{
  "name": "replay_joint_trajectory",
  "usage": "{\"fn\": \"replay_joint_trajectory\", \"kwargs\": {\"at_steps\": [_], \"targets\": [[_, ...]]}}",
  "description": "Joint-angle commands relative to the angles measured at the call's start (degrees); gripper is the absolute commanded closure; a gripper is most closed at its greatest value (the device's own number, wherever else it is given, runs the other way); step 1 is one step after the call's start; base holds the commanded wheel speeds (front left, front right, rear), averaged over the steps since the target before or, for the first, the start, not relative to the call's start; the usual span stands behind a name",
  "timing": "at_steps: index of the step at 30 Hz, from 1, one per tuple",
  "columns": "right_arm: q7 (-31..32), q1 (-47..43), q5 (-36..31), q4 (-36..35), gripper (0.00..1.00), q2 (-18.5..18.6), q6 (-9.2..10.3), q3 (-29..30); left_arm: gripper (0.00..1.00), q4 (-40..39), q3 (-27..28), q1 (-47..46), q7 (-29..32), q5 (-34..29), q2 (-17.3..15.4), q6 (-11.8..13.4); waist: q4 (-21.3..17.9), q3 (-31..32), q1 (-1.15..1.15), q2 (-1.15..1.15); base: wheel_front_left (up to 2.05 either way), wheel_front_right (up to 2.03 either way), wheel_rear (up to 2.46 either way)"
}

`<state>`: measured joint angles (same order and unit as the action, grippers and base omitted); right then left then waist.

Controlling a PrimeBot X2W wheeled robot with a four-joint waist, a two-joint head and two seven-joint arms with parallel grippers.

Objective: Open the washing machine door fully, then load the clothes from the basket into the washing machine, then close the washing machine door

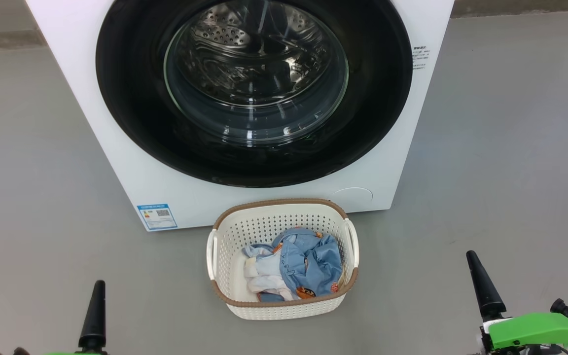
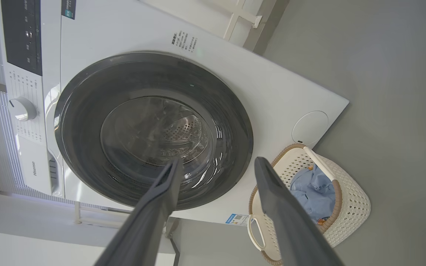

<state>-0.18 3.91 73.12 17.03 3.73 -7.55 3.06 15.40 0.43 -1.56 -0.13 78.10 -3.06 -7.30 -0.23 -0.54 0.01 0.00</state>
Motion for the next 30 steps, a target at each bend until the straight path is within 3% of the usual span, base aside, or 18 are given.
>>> {"fn": "replay_joint_trajectory", "kwargs": {"at_steps": [1, 30], "targets": [[-0.7, 2.8, -2.4, -1.7, 0.0, 0.8, 0.02, -0.9, 0.0, -1.9, 0.4, -2.8, -0.7, -1.8, -1.3, -0.1, 0.0, 0.0, -0.01, 0.0, 0.0, 0.0, 0.0], [-5.4, 5.3, -23.9, 0.3, 0.0, 2.3, 0.04, -4.3, 0.0, -0.6, -3.2, -3.6, -5.4, -21.2, -4.1, -0.1, -0.1, 0.1, -0.01, 0.0, 0.0, 0.0, 0.0]]}}
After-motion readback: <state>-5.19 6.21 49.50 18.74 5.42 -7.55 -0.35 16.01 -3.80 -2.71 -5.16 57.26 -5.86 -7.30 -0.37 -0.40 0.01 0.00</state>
